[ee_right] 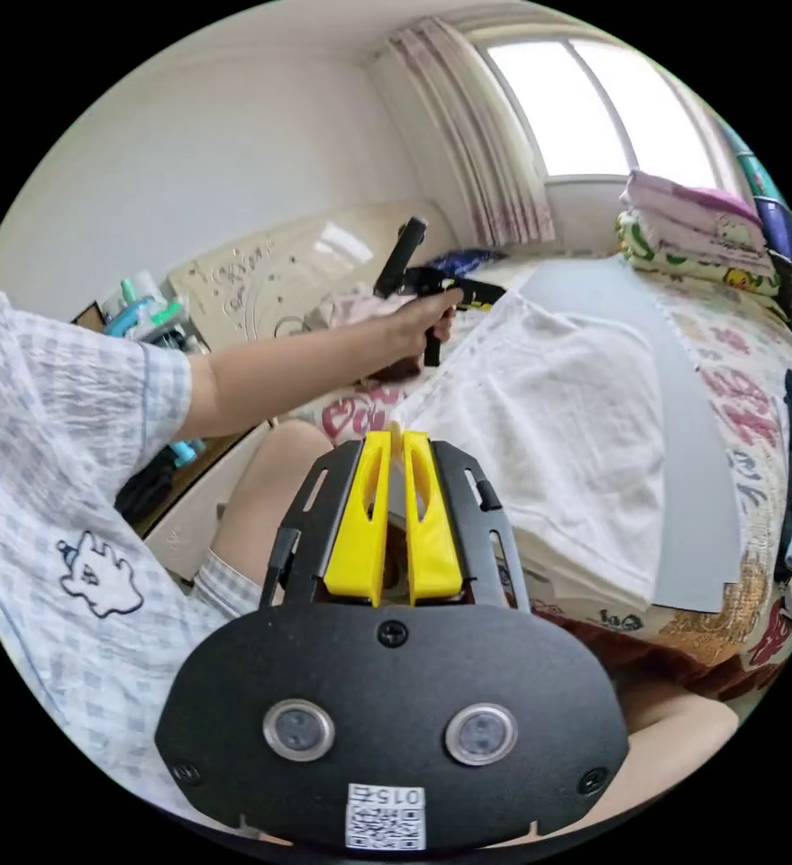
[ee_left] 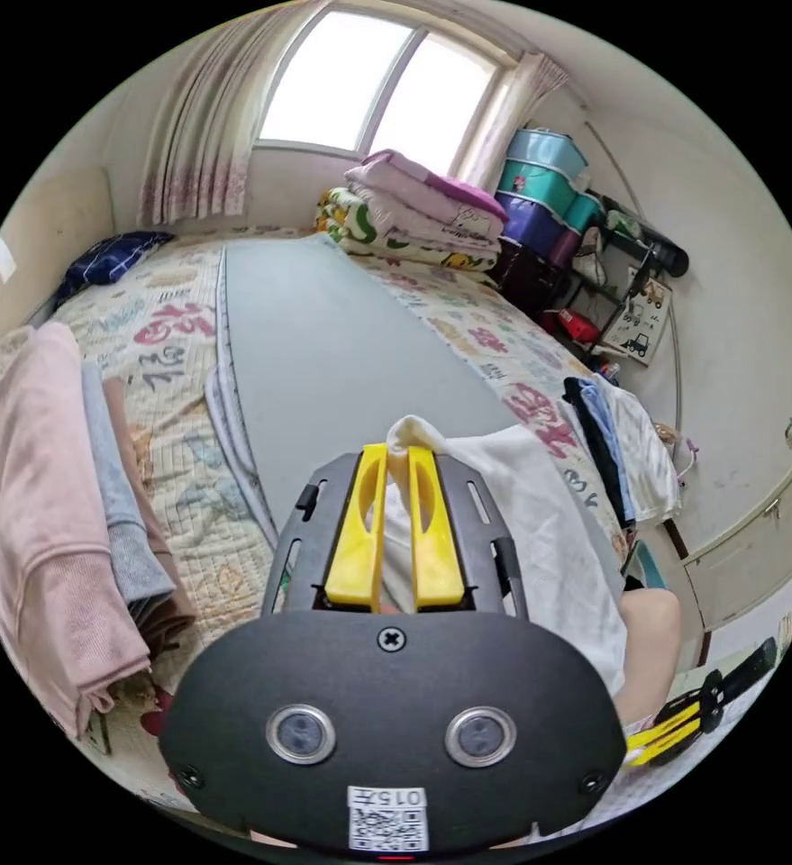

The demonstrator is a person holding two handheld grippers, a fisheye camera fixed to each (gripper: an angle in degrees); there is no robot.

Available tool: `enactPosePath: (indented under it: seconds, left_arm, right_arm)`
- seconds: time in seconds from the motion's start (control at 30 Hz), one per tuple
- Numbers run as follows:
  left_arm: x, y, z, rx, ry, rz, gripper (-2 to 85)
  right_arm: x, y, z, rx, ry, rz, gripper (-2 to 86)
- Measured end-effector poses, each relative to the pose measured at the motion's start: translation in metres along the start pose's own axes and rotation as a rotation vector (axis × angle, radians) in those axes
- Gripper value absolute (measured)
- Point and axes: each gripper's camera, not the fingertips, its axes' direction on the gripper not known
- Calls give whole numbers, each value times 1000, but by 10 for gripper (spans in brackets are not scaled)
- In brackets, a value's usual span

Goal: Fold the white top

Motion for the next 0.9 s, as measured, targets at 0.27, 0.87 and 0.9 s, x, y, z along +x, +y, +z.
enactPosePath:
  seconds: [0.27,0.87,0.9]
  left_arm:
    - [-78,78,-12,64,-97,-161,55]
    - [-43,118,61,-97,98,22,-5]
    - [-42,118,63,-106,95,22,-6]
  right_arm:
    - [-13,7,75,-157,20,4,54]
    - [9,-20,196,-454,227,49,1]
    - [12,-23,197,-464,220,59,2]
